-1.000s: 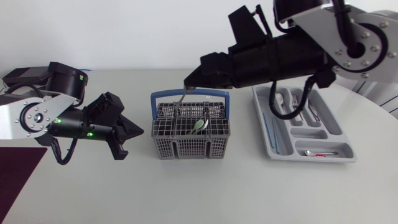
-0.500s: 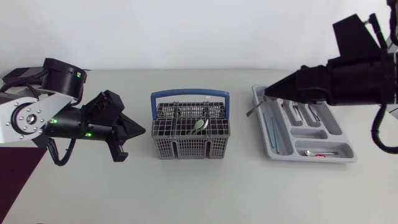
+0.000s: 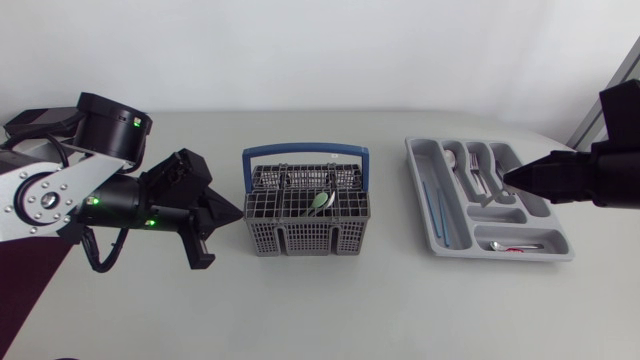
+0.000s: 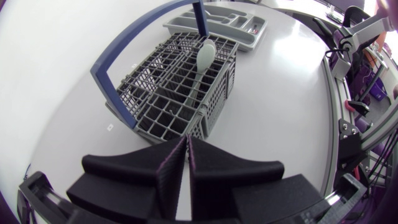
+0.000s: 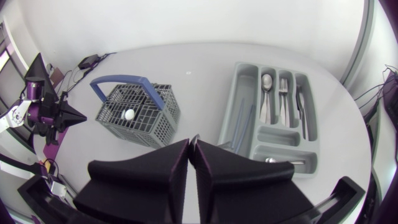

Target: Unload the cutlery basket into the drawer organizer.

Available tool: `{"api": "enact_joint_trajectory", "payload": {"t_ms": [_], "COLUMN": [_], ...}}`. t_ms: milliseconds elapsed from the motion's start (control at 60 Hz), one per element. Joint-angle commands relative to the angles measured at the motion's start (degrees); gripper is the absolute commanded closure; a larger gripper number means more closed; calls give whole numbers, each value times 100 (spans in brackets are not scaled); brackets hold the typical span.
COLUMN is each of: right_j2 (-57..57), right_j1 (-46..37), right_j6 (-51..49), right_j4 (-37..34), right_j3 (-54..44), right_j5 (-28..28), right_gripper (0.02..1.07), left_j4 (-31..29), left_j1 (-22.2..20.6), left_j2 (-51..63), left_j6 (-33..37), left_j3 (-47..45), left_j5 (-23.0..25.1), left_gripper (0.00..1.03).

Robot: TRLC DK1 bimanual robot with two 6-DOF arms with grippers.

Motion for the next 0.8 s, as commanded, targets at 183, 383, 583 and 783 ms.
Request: {"api": "enact_joint_trajectory", "payload": {"t_ms": [183, 383, 583, 783], "right_j2": [36, 536, 1240, 1978], "right_j1": [-677, -1134, -1090, -747], "right_j6": [-966, -1300, -1203, -931], "right_j4": [175, 816, 1546, 2126], "right_j3": [-553, -1089, -1265, -1388], "right_j5": [691, 1156, 1895, 2615], "right_gripper": [96, 96, 96, 96], "left_j4": [-111, -49, -32, -32], "left_j1": [-32, -94, -85, -41], "left_j2": [-173, -76, -93, -155], "left_j6": [-85, -76, -58, -58], "left_j3": [-180, -241, -303, -426], "left_j5": [-81, -116, -116, -116], "left_gripper": [84, 84, 84, 84]}}
